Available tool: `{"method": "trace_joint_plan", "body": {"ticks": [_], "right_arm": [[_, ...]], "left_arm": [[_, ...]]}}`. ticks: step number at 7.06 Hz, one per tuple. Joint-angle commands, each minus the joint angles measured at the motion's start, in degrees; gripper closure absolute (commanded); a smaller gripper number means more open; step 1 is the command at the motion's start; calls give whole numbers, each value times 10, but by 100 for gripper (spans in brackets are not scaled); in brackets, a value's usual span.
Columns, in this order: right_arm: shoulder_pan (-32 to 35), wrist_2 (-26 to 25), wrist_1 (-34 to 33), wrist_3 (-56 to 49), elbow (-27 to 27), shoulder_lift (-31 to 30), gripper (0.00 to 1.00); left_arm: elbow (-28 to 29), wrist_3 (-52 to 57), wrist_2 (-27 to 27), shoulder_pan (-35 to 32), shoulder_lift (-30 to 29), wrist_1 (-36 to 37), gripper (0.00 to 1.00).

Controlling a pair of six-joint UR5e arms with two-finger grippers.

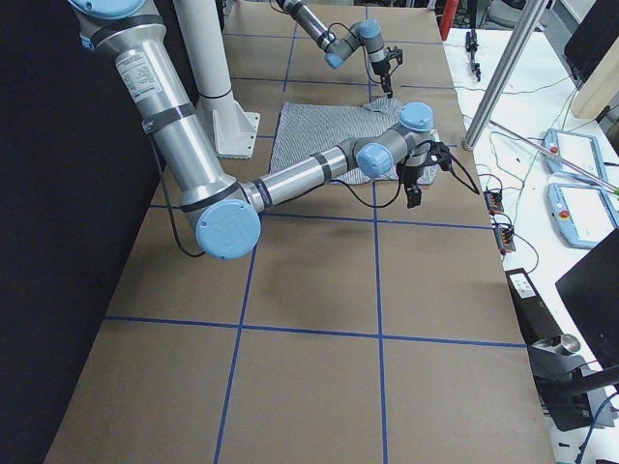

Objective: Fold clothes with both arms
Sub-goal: 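Fold the sleeve nearest the left gripper inward onto the shirt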

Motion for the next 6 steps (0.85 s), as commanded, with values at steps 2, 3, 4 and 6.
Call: {"method": "trace_joint_plan", "body": {"ticks": [2,3,4,6], "right_arm": [[0,-1,0,0,-1,1,0],[0,-1,0,1,-1,1,0],[0,-2,0,2,-1,1,0],[0,-2,0,3,-1,2,0]], "left_arm": [[-30,1,-1,2,-10,20,100],[-39,-3,-1,3,-51,92,100],[-39,-10,0,4,-95,153,100],[-14,-81,2,27,-159,202,100]]}}
